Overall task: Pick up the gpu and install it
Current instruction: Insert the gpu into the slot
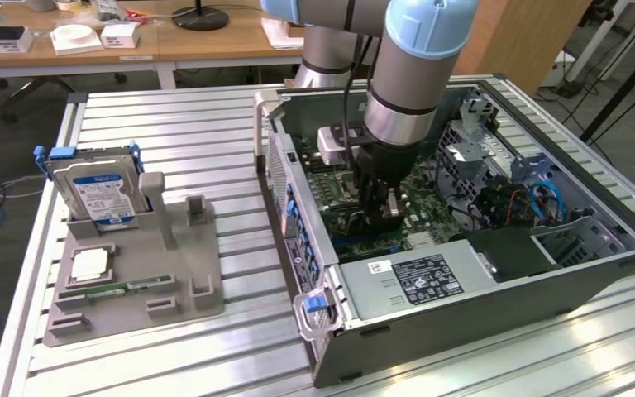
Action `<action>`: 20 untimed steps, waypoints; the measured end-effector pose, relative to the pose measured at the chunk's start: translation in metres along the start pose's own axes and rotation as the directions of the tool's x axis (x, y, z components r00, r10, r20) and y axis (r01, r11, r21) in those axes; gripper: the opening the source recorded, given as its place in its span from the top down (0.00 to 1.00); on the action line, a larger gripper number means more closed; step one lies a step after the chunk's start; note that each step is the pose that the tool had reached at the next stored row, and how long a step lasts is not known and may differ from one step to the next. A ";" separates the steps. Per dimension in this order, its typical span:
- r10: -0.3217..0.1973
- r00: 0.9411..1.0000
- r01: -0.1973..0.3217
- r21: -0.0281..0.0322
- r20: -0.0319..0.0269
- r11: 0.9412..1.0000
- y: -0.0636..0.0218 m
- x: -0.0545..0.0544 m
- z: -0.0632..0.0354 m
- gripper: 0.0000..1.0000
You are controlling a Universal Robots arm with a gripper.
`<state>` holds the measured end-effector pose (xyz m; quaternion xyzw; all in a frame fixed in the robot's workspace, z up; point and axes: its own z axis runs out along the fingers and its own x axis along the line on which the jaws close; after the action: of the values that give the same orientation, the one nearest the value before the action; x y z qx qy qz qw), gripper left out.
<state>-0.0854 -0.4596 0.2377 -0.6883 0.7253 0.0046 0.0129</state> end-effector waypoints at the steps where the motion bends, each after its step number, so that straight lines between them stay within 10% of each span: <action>1: 0.000 1.000 0.000 0.001 0.000 1.000 0.0001 0.000 0.0007 0.74; 13: 0.000 1.000 0.000 0.003 0.002 1.000 0.0004 0.000 0.0032 0.73; 20: 0.000 1.000 0.000 0.002 0.000 1.000 0.0005 0.000 0.0024 0.43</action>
<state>-0.0859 -0.4596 0.2352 -0.6882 0.7254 0.0038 0.0136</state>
